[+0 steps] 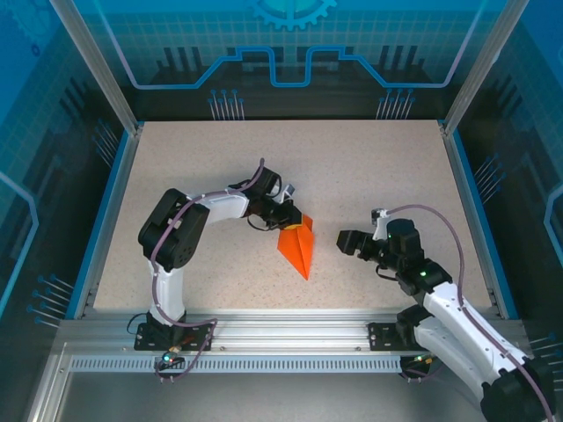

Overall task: Fold a paper plane with a square sheet of paper (fold left side to right side)
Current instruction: Turn over the paper at the center of the table.

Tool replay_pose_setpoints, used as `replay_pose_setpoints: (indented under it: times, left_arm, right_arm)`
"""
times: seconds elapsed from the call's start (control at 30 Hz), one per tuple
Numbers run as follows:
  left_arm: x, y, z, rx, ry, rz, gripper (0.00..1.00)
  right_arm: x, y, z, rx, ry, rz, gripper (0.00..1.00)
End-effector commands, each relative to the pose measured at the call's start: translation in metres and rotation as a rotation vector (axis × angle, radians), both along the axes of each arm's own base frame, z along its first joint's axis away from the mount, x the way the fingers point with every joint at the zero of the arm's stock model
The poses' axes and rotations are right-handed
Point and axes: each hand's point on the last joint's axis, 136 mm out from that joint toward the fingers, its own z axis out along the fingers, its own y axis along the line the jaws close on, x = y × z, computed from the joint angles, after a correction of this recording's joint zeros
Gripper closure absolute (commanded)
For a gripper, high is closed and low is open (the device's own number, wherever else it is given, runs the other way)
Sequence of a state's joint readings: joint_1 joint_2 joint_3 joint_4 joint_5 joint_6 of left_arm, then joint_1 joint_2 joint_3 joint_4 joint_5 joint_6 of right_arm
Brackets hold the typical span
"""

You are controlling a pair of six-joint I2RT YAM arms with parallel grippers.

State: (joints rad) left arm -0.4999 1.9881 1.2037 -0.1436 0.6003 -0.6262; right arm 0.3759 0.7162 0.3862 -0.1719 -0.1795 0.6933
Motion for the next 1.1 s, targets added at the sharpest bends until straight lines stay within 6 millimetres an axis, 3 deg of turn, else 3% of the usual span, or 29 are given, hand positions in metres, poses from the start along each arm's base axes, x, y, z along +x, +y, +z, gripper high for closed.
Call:
replay_pose_setpoints:
  times: [0.0,0.1,0.43,0.63,0.8,0.93,1.07]
  left_arm:
    - [0.001,0.0,0.019,0.006,-0.035,-0.013,0.92]
    - [0.007,0.002,0.041,-0.006,-0.078,-0.006,0.94]
    - [0.039,0.029,0.141,-0.105,-0.229,0.08,0.95]
    - [0.046,0.037,0.185,-0.164,-0.295,0.119,0.95]
    - [0.045,0.034,0.208,-0.223,-0.315,0.124,0.95]
    - [0.041,0.032,0.214,-0.258,-0.305,0.117,0.95]
    - [0.037,0.032,0.214,-0.276,-0.293,0.119,0.95]
  right_arm:
    - [-0.004,0.01,0.005,0.019,0.033,0.082,0.11]
    - [-0.007,0.021,0.005,0.042,0.078,0.144,0.0]
    - [0.003,0.069,0.032,0.286,0.117,0.327,0.0]
    - [0.013,0.095,0.049,0.435,0.117,0.404,0.0]
    - [0.018,0.117,0.053,0.492,0.144,0.443,0.01]
    - [0.028,0.13,0.064,0.546,0.129,0.449,0.02]
    - [0.04,0.134,0.074,0.575,0.105,0.438,0.1]
